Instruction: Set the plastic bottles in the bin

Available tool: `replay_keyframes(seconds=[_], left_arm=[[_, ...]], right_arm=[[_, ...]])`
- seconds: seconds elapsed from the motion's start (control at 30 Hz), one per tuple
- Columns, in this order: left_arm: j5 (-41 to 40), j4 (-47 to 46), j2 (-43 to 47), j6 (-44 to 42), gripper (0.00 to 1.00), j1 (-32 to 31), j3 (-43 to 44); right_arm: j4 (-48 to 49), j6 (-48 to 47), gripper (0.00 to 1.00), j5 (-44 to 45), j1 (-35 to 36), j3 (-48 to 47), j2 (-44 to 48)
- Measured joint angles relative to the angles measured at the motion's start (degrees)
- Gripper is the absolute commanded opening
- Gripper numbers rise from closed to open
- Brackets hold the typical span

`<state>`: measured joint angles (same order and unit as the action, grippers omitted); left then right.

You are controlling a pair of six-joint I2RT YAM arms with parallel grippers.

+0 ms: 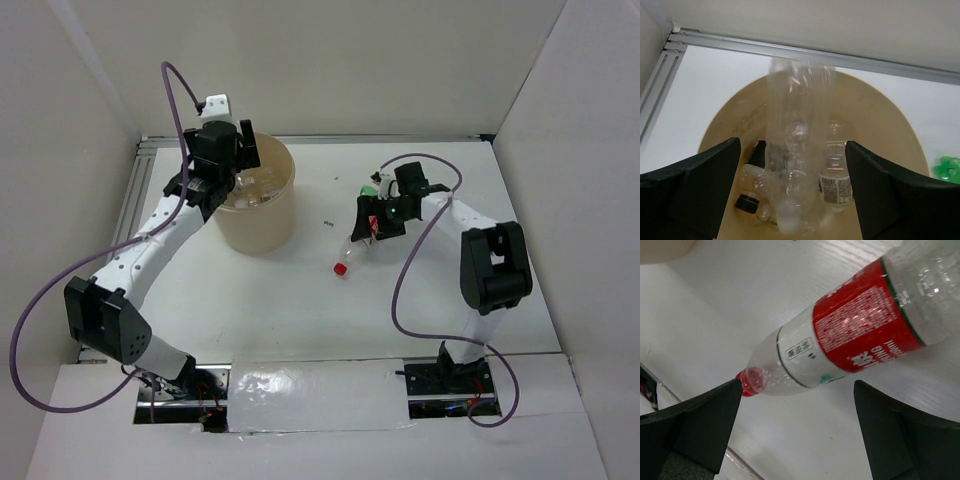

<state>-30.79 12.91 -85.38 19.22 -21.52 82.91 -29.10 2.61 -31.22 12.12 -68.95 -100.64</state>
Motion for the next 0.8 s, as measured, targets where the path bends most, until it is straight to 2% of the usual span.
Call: replay_keyframes(seconds=[0.17,0.27,0.33,0.37,0.4,0.47,0.5,0.53,0.57,0.7,0.8], left_arm=[[1.31,0.55,1.79,0.20,1.00,-0.57,0.17],[2.32,1.18,5.33,0.17,1.00,-3.10,-0.24],[2.97,0.66,10.14,0.17,1.00,-6.27,-2.71],[3.26,0.61,13.16,0.24,1.00,-8.26,-4.57],[3.43,0.35,16.09,0.33,1.00,-10.12,-6.51],[3.54,0.15,22.49,0.72,1.00,-14.95,-10.91],[3.41,0.26,25.38,1.07,1.00,-17.09,-13.14],[3.34,0.48,27.76,1.73,1.00,-18.97,-14.99],[2.71,1.27,29.90,3.06,1.00,-20.96,-17.00],[1.68,2.93,37.48,7.15,1.00,-28.87,-25.97],[1.46,4.87,41.07,11.72,1.00,-34.95,-33.73]], right_arm=[[0.68,4.17,1.00,3.74,0.00,-2.84,-5.14],[1.55,6.60,1.00,4.70,0.26,-4.63,-8.81],[2.64,7.69,0.95,6.64,0.94,-5.57,-10.49],[2.97,8.31,0.90,7.43,1.46,-6.19,-11.26],[3.56,8.68,0.77,8.72,2.10,-6.56,-11.47],[4.52,9.03,0.56,10.12,3.26,-6.80,-11.85],[4.81,9.27,0.35,10.40,3.63,-6.80,-11.87],[5.07,8.94,0.28,10.47,3.89,-6.78,-11.63],[5.16,8.55,0.22,10.32,4.15,-6.73,-11.23],[3.02,3.78,0.18,7.67,4.31,-7.37,-8.70],[-0.85,-1.36,0.18,4.59,4.09,-12.76,-5.35]])
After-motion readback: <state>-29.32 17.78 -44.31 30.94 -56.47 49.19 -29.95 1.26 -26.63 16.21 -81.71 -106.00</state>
